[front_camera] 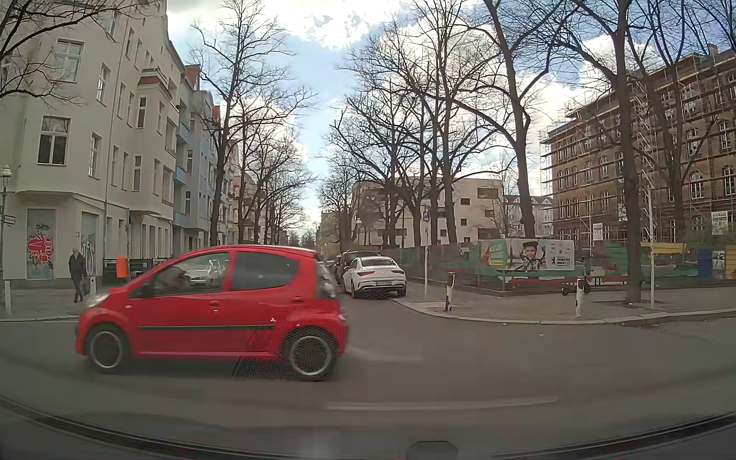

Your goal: Follow the waypoints while adhering to traffic rules and regulations

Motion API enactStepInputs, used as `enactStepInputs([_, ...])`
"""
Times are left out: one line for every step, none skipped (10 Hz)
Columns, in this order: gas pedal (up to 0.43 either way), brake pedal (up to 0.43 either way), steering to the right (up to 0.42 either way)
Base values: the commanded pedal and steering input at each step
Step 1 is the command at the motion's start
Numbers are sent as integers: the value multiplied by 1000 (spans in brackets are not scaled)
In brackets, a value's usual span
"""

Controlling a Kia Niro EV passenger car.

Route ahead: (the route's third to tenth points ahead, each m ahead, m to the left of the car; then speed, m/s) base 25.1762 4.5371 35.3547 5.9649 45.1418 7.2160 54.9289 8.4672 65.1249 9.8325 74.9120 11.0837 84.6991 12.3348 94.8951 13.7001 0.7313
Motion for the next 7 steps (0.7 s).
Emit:
enactStepInputs([248,30,174])
enactStepInputs([268,30,167])
enactStepInputs([287,30,158])
enactStepInputs([299,37,146])
enactStepInputs([299,30,131])
enactStepInputs([299,30,113])
enactStepInputs([299,30,87])
